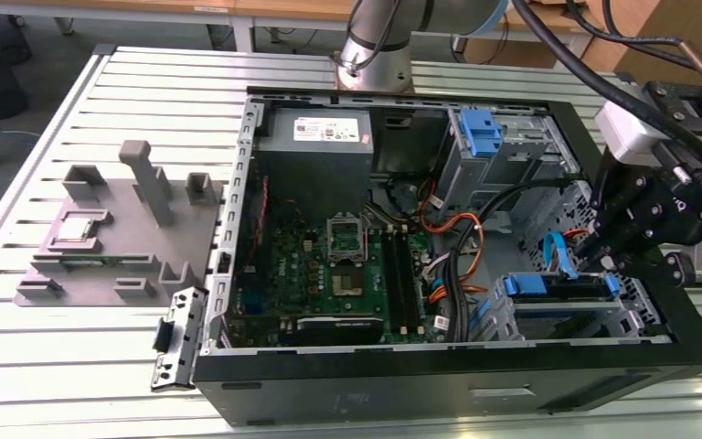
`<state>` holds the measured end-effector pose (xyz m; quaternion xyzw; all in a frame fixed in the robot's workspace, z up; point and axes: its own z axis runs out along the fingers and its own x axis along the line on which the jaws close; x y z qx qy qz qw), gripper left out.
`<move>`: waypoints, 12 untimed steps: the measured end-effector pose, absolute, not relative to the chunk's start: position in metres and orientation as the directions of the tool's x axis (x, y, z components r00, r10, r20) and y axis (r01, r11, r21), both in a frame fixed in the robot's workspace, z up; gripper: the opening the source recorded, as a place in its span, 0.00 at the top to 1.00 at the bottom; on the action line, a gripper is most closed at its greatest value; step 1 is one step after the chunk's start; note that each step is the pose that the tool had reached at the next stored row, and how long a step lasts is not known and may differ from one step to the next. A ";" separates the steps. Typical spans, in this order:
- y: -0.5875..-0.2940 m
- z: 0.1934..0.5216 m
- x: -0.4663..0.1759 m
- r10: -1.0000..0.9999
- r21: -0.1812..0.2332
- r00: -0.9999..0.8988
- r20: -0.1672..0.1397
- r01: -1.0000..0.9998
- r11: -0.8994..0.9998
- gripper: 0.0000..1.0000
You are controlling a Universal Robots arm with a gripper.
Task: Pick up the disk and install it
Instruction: 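Insert the second disk wire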
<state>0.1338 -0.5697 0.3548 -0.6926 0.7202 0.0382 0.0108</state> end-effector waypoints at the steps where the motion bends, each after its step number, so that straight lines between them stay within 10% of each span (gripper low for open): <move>1: -0.570 0.355 0.134 -0.997 0.041 -0.040 -0.068 -0.998 0.038 0.76; 12: -0.570 0.355 0.134 -0.997 0.049 -0.041 -0.068 -0.998 0.038 0.76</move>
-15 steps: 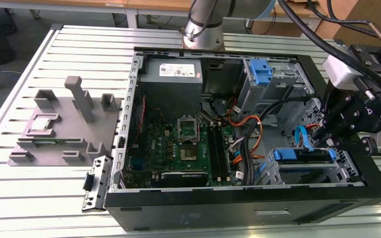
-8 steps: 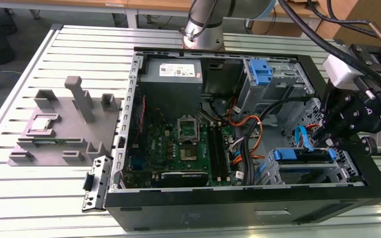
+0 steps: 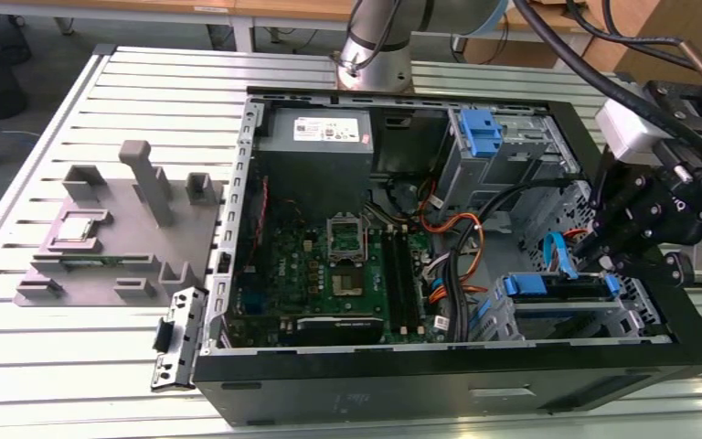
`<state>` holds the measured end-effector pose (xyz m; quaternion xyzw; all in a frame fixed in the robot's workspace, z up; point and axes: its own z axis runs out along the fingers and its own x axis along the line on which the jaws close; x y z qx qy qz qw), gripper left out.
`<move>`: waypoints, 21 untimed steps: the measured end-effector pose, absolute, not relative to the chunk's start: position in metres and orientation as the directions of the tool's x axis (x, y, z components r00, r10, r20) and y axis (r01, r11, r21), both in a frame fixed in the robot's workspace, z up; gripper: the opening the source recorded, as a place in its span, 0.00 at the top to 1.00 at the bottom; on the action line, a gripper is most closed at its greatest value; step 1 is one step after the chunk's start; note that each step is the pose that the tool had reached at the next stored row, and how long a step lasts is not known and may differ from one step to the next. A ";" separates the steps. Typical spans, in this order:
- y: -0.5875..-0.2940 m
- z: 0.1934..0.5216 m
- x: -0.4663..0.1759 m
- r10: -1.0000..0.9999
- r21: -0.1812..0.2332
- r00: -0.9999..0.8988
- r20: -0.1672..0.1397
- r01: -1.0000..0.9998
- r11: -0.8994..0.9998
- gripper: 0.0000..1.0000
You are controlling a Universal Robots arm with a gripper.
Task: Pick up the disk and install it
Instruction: 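Insert the second disk wire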
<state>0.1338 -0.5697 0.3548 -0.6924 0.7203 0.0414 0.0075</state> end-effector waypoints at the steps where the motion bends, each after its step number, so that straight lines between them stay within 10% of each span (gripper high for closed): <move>1: -0.570 0.355 0.134 -0.997 0.050 -0.041 -0.068 -0.998 0.038 0.76; 21: -0.570 0.355 0.134 -0.997 0.065 -0.042 -0.067 -0.997 0.038 0.76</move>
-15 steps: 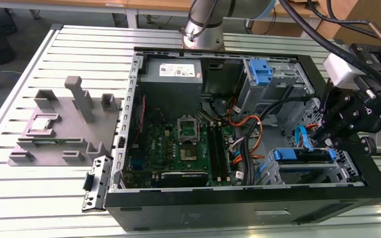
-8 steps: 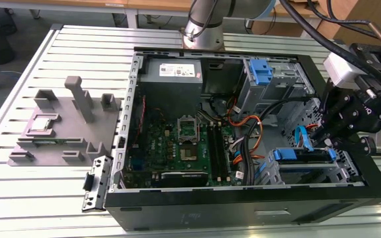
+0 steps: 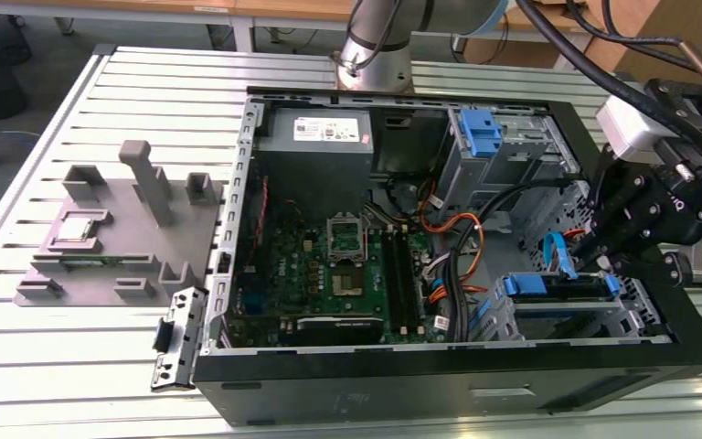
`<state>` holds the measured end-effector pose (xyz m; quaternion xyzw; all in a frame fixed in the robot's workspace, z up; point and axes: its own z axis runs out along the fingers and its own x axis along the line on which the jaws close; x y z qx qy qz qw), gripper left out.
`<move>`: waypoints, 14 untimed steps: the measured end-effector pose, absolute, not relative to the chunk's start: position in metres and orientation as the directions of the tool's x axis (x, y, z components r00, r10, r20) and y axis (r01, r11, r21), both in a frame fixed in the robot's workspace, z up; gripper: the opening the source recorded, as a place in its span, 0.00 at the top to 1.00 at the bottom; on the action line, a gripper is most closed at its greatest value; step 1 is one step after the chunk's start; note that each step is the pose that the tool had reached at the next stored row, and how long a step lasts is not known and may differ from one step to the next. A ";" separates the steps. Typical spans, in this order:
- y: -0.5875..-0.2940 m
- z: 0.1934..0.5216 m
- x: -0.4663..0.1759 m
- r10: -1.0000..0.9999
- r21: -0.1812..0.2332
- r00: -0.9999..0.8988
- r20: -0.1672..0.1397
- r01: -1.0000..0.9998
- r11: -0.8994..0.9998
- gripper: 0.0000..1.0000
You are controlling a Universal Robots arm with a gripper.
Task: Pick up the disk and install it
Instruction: 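Insert the second disk wire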
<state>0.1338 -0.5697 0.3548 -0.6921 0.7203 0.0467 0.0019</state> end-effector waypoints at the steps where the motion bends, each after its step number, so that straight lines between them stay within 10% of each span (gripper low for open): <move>1: -0.570 0.355 0.134 -0.997 0.065 -0.042 -0.067 -0.997 0.038 0.76; 14: -0.568 0.355 0.136 -0.997 0.065 -0.042 -0.067 -0.997 0.038 0.76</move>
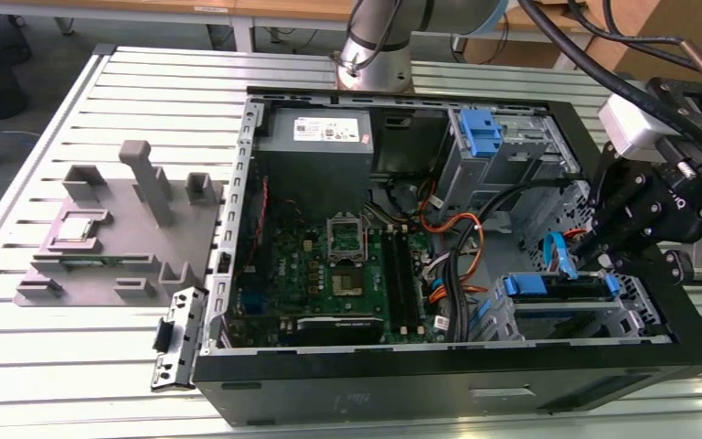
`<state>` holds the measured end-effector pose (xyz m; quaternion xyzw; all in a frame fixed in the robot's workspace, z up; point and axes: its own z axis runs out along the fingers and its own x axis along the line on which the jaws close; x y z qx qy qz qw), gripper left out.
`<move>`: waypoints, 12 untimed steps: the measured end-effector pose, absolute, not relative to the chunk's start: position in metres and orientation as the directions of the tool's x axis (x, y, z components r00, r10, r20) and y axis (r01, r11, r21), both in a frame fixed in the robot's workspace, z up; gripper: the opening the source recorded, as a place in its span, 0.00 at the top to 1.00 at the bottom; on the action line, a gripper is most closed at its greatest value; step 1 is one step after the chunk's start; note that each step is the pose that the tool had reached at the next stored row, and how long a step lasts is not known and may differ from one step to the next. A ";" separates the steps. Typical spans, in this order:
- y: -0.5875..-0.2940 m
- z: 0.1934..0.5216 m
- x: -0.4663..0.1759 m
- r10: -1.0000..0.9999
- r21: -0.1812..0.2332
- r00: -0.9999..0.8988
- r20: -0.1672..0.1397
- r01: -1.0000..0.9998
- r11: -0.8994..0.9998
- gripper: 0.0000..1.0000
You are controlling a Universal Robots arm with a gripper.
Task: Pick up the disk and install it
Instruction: 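Insert the second disk wire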
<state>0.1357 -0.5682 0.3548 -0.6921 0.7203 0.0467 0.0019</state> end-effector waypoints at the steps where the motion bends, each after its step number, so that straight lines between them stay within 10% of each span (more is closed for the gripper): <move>1: -0.568 0.355 0.136 -0.997 0.065 -0.042 -0.067 -0.997 0.038 0.76; 12: -0.566 0.355 0.141 -0.997 0.065 -0.042 -0.068 -0.997 0.038 0.76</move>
